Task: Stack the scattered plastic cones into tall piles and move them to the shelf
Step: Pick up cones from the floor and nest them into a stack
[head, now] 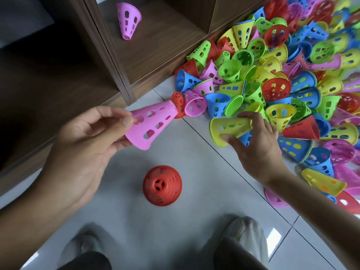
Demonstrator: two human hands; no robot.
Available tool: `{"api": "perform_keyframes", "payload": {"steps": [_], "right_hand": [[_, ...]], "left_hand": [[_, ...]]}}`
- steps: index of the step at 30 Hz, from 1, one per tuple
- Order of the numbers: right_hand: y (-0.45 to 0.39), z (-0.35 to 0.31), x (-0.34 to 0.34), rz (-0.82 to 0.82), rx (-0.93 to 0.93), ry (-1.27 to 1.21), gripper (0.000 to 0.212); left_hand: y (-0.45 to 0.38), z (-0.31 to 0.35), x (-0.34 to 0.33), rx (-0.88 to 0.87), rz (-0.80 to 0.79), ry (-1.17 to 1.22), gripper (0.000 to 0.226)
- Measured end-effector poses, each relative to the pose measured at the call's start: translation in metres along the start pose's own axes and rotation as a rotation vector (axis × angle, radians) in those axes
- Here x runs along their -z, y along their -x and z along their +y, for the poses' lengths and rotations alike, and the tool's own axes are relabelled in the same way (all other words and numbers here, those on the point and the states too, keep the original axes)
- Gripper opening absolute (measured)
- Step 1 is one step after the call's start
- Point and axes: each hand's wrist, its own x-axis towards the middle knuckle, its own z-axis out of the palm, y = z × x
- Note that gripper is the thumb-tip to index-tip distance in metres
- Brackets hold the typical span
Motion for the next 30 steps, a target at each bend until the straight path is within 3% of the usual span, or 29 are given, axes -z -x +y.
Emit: {"api": "perform_keyframes", "payload": {"steps": [3, 7, 12, 16, 20, 25, 30], "right_hand": [[0.018, -0.025, 0.014, -0.012, -0.051, -0.134, 0.058], [0.042, -0.053, 0.032, -0.031, -0.108, -0.392, 0.059], [0.068, -0.082, 0.049, -0.046, -0.129, -0.621, 0.050], [0.085, -0.103, 0.058, -0.052, -0.067, -0.729, 0.048], [0.097, -0.113, 0.055, -0.108, 0.073, -0.598, 0.053], [0.107, -0.119, 0.040, -0.224, 0.290, -0.193, 0.055], [0.106, -0.122, 0.016, -0.276, 0.403, -0.043, 0.059]], "left_hand": [[0.014, 0.006, -0.001, 0.005, -0.042, 0.051, 0.032], [0.032, 0.006, 0.002, 0.074, -0.054, 0.111, 0.052], [0.057, 0.000, 0.011, 0.170, -0.081, 0.154, 0.033], [0.068, -0.012, 0.017, 0.220, -0.114, 0.109, 0.043], [0.073, -0.028, 0.018, 0.218, -0.141, 0.056, 0.041], [0.073, -0.051, 0.020, 0.193, -0.093, -0.114, 0.024], [0.067, -0.060, 0.025, 0.364, -0.066, -0.159, 0.056]]}}
